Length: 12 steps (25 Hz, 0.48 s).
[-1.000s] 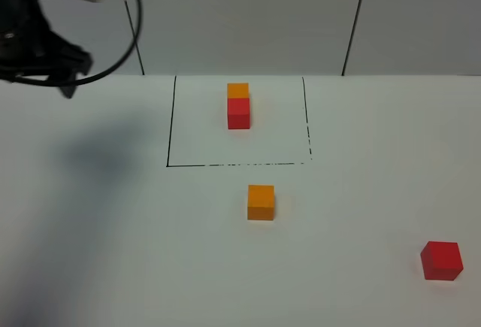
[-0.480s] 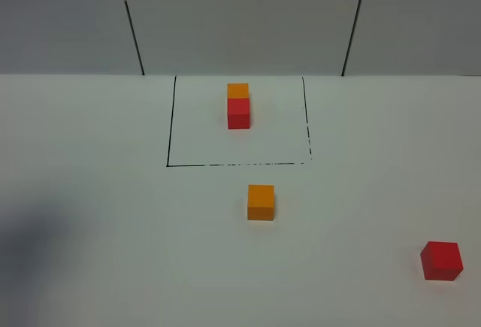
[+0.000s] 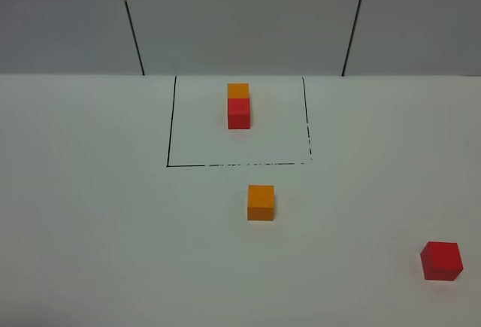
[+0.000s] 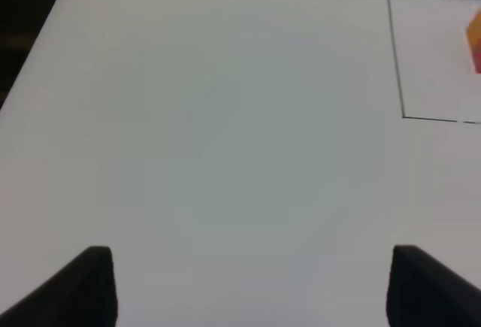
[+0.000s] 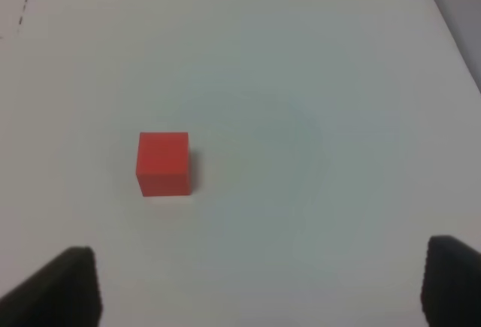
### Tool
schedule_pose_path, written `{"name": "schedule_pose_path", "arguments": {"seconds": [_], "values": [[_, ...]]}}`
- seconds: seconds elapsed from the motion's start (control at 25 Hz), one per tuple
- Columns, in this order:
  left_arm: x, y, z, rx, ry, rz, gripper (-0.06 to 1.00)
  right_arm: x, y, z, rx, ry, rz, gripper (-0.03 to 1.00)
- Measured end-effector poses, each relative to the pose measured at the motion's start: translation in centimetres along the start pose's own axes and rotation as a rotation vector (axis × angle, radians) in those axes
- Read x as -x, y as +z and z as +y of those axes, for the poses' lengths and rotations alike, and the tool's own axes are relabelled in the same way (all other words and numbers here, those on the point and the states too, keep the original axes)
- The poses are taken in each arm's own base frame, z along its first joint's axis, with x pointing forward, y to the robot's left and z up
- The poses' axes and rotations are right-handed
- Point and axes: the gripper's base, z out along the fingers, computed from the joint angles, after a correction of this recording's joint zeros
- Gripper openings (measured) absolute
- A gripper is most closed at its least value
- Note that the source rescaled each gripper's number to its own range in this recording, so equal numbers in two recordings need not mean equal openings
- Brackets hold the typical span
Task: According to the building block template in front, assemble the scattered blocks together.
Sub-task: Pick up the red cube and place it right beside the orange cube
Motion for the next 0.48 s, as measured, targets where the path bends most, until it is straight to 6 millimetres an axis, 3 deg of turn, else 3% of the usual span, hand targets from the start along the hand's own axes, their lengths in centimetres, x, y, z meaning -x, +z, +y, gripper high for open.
{"name": "schedule_pose_path", "arguments": {"seconds": [0.2,0.48], "values": [[-3.7,0.1,-0.2,-0.041,-0.021,-0.016,0.93,0.0,0.0,0.0,0.000,0.000,0.000,0.72],[-6.0,0.4,-0.3,-0.057,-0.024,-0.006,0.93,0.0,0.0,0.0,0.000,0.000,0.000,0.72]]}}
